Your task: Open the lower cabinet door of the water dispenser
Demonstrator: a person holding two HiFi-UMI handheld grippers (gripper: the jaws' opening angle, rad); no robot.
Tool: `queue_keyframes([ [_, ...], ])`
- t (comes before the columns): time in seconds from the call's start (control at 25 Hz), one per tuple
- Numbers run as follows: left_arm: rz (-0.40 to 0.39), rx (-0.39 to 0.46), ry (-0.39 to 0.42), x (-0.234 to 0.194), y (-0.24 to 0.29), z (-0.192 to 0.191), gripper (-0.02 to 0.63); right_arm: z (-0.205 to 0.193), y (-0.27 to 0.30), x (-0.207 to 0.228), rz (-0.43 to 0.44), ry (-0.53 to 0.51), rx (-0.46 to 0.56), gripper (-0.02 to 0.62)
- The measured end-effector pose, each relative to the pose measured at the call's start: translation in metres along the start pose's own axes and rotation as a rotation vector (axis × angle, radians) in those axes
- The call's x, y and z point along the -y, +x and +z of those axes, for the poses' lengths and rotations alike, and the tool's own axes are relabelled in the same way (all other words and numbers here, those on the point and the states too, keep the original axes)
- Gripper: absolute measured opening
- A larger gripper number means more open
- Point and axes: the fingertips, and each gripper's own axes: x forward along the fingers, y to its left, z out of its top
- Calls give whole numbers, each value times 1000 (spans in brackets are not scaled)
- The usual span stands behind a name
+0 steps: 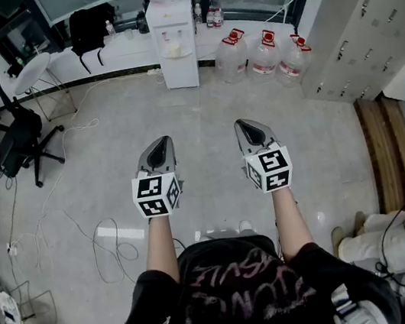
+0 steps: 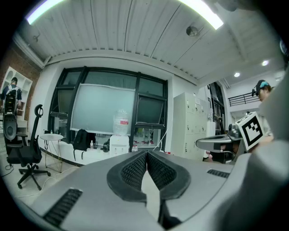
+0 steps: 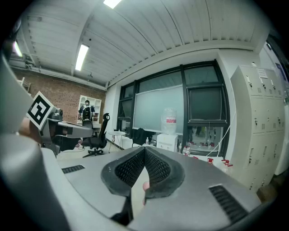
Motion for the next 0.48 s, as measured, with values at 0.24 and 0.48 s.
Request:
queue_keyframes([
  [0.24,-7,1,-4,-10,-3,-1,17,2,7,-12,-1,-8,-5,14],
  [0.48,-22,0,-8,-18,-3,-4,17,-1,14,-20,-14,-7,-12,14],
])
